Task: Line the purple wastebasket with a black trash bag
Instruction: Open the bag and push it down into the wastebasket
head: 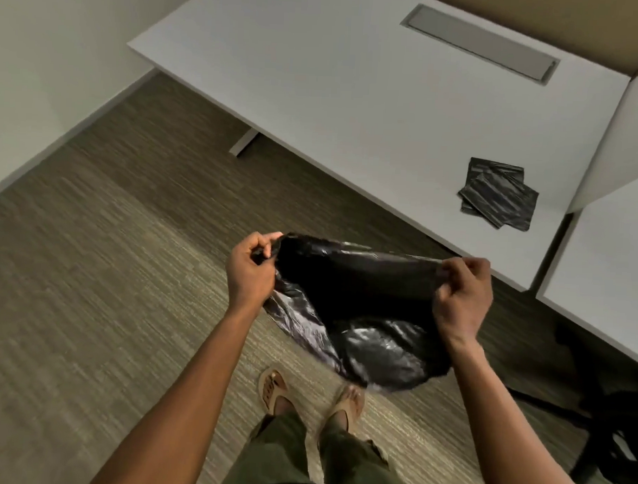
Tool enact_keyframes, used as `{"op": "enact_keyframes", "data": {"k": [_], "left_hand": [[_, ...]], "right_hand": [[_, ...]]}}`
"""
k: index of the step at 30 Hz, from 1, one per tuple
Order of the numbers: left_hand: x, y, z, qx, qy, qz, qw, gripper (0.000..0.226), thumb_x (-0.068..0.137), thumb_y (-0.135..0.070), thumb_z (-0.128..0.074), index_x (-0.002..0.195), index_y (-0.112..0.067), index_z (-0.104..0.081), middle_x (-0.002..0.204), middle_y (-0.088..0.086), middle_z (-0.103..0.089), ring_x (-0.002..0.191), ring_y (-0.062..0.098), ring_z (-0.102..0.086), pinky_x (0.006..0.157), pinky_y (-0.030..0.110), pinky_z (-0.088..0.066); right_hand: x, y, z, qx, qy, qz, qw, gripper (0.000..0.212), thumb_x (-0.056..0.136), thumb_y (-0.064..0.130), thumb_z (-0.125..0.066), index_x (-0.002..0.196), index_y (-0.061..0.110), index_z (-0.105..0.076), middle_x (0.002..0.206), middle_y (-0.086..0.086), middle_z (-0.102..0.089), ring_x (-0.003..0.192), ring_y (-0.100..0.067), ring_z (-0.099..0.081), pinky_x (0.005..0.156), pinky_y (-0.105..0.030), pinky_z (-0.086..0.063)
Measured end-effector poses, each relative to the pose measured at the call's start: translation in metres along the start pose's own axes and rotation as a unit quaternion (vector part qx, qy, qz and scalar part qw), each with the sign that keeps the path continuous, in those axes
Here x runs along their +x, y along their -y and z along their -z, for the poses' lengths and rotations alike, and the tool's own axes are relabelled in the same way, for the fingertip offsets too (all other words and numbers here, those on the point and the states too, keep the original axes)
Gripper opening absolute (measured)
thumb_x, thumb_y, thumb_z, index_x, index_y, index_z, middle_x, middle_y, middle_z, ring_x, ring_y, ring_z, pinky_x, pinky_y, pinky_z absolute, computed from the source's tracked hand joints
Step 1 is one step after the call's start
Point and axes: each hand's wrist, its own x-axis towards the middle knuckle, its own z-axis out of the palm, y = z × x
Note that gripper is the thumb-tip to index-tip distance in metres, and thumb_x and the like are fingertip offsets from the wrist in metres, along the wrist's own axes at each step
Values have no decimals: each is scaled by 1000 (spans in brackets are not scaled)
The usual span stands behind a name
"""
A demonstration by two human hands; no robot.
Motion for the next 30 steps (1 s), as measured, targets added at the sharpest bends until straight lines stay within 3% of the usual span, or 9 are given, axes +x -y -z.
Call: {"op": "enact_keyframes", "data": {"k": [3,7,11,15,17,19,22,26,30], "left_hand": [[-4,-2,-3,28,-13,-48,998,48,74,16,-62,66,-32,-57,106,-8,-74,105,1,-69,88,24,-57],[-6,-20,-14,38,7,-99,994,30,78,10,-73,80,-20,-70,102,3,-72,101,12,-69,95,37,-58],[-9,-38,-12,-1,-62,-176,982,24,88,-8,-74,105,-26,-72,114,-6,-67,109,11,-67,96,27,-58],[-39,-11,-20,78,-72,-262,959,32,94,-8,-69,125,-16,-73,131,3,-58,113,-1,-56,96,8,-47],[-54,17,-25,147,18,-208,967,38,95,-3,-67,132,-13,-72,140,10,-53,113,5,-55,97,11,-49],[-65,47,-31,211,92,-135,964,44,96,0,-64,138,-12,-67,147,14,-48,118,21,-60,101,30,-57],[-74,86,-36,307,169,-57,935,51,99,-4,-60,149,-12,-56,155,14,-37,130,28,-57,110,36,-52],[-81,111,-33,393,229,25,890,76,96,-1,-65,163,-20,-33,168,17,-13,144,32,-45,118,34,-42],[-61,85,-36,276,135,15,952,64,99,-2,-57,158,-20,-41,143,16,-54,125,32,-61,100,30,-52]], "right_hand": [[5,-7,4,-56,74,98,991,24,84,-7,-62,96,9,-76,117,-13,-57,100,-19,-52,83,-33,-42],[20,8,2,-3,128,98,987,31,94,3,-53,115,4,-77,122,-14,-66,111,-28,-62,97,-33,-46],[28,17,3,42,8,147,988,35,95,18,-66,129,10,-69,127,-8,-60,114,-7,-52,100,-24,-50],[-6,-9,-13,-56,-68,256,963,47,94,14,-58,140,7,-59,140,-17,-50,117,-29,-52,97,-30,-45],[-31,-36,-27,-131,30,237,962,55,92,20,-54,145,4,-57,143,-23,-53,114,-37,-53,93,-42,-49],[-53,-67,-39,-168,157,178,957,61,89,20,-63,147,6,-56,141,-21,-58,113,-37,-57,94,-48,-53],[-71,-99,-47,-143,263,65,952,56,83,3,-68,139,10,-65,135,-11,-67,119,-33,-62,100,-40,-51],[-67,-96,-46,-102,275,-6,956,49,84,-1,-62,129,13,-72,132,-3,-69,120,-25,-66,102,-30,-46],[-37,-64,-43,-32,197,13,980,42,91,5,-62,132,14,-70,131,-1,-67,119,-16,-62,108,-40,-50]]}}
